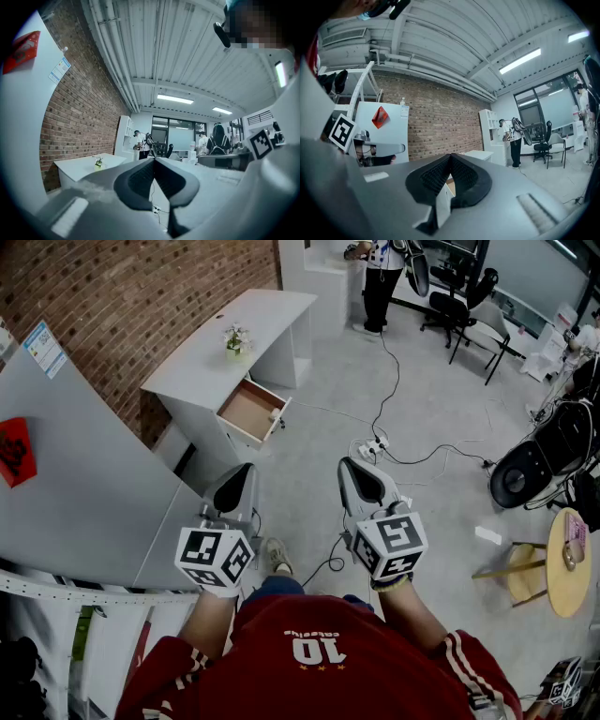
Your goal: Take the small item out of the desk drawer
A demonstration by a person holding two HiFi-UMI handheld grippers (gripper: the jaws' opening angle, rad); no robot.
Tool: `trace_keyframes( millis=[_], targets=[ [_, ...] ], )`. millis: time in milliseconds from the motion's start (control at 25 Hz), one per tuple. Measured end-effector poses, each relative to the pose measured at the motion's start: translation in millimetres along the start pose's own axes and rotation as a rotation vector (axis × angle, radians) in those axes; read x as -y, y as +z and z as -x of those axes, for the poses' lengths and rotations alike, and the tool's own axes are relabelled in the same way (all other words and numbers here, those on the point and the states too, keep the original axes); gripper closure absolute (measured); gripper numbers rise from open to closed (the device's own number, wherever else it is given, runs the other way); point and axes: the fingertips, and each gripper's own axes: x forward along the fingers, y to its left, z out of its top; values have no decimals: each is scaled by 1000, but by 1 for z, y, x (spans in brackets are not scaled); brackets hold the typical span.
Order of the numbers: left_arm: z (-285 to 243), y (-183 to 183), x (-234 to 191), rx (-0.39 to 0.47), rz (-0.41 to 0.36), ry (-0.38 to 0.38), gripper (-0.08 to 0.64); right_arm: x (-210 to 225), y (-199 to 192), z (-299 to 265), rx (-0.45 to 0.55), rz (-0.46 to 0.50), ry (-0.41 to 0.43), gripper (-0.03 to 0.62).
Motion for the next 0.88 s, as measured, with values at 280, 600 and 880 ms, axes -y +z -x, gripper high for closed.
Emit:
trace_keyframes(
  millis=[280, 600, 880],
  targets=[
    [4, 2, 1, 2, -11, -5, 557, -12, 1, -2, 4, 7, 23, 594],
    [5, -1, -1, -3, -12, -11, 557, -17, -6, -2, -4, 12, 20, 594],
    [-3, -6, 1, -26, -9, -30, 557, -20, -5, -4, 34, 5, 42, 592]
  ],
)
